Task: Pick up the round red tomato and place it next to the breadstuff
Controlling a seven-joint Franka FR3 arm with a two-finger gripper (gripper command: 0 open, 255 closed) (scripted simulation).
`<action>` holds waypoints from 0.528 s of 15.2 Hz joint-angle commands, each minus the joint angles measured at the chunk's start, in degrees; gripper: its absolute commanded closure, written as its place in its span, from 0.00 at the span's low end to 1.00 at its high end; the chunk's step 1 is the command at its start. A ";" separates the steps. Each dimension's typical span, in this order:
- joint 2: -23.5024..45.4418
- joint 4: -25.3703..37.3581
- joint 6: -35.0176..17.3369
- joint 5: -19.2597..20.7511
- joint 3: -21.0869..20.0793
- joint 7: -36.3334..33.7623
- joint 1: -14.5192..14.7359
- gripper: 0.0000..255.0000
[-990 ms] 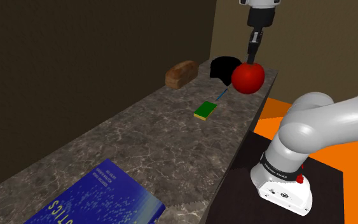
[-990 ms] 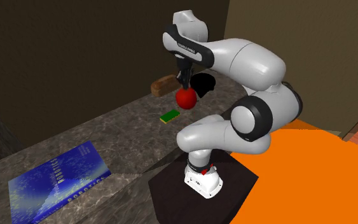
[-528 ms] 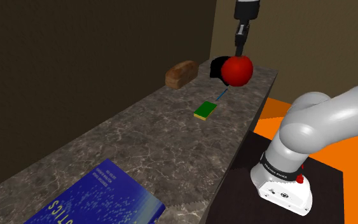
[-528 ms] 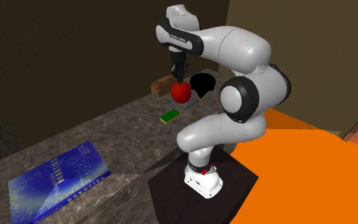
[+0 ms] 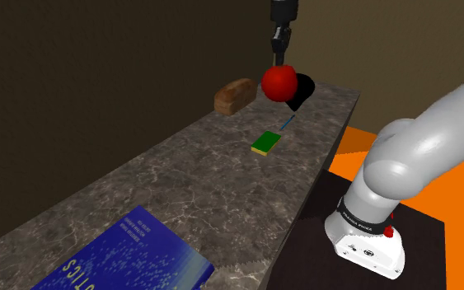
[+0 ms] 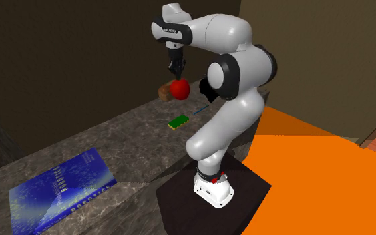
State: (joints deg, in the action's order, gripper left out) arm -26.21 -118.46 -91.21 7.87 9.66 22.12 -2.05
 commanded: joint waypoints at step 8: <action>21.09 20.56 -0.42 -3.25 1.22 1.30 0.96 1.00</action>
State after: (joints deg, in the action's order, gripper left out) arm -7.61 -100.93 -92.16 5.09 10.82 23.32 -1.19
